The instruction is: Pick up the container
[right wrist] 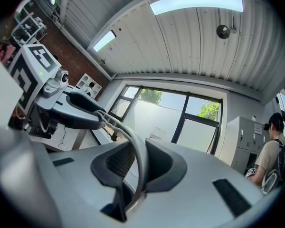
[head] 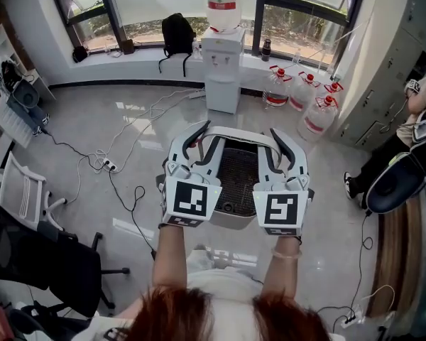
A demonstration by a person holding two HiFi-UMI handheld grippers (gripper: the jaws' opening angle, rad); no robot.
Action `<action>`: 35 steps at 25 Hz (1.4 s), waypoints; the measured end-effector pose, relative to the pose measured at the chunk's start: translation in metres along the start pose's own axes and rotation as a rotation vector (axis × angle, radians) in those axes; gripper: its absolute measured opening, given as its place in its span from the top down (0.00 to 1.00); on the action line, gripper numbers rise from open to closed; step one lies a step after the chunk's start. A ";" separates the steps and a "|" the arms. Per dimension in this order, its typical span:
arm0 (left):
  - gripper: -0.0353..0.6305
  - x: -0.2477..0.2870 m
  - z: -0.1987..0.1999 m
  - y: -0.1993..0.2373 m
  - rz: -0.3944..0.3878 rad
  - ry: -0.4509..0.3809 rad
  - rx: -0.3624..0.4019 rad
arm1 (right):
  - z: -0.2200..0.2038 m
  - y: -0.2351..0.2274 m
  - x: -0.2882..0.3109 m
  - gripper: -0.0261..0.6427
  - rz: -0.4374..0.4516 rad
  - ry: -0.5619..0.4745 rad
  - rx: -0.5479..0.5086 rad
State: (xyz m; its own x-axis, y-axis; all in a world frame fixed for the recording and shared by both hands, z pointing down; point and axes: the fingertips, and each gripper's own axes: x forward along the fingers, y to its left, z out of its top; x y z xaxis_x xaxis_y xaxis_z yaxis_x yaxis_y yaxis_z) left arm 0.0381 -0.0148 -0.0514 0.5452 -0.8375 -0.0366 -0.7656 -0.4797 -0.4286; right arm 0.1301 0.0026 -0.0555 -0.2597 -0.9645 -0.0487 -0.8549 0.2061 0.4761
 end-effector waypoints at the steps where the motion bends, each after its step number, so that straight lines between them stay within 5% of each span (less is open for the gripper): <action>1: 0.76 -0.003 0.001 -0.002 0.003 0.001 0.000 | 0.001 0.000 -0.003 0.84 0.002 -0.002 0.001; 35: 0.76 -0.067 0.041 -0.082 0.041 -0.002 0.017 | 0.000 -0.013 -0.109 0.85 0.029 -0.063 0.018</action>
State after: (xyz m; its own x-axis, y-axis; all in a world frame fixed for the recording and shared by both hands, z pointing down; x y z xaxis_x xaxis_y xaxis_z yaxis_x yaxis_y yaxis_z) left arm 0.0780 0.0915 -0.0514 0.5142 -0.8558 -0.0566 -0.7816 -0.4404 -0.4417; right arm 0.1695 0.1049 -0.0563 -0.3117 -0.9458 -0.0908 -0.8545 0.2373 0.4620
